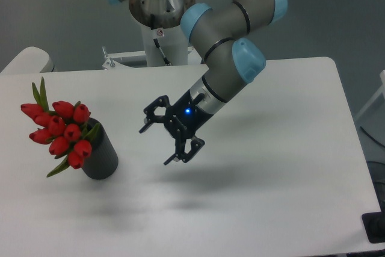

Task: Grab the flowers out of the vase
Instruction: 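Move the open gripper toward the red tulip stems above the vase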

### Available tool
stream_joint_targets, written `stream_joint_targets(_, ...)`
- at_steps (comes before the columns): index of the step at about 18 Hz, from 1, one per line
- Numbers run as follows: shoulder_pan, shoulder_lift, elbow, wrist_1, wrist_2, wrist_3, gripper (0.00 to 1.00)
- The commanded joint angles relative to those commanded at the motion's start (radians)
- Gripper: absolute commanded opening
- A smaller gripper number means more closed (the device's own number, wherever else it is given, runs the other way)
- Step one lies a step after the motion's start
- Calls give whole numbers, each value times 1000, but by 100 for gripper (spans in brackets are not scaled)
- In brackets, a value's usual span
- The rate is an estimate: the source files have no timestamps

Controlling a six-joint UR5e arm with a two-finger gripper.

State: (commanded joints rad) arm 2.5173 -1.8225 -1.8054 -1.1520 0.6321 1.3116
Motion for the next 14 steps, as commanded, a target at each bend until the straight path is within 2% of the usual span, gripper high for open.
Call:
stream_joint_targets(7,-49,55,-81,5,-84,2,100)
stream_joint_targets(10,-100,57,-81,3,-140,0,100)
stream_joint_targets(14,-127,49,-88,25,-143,0,100)
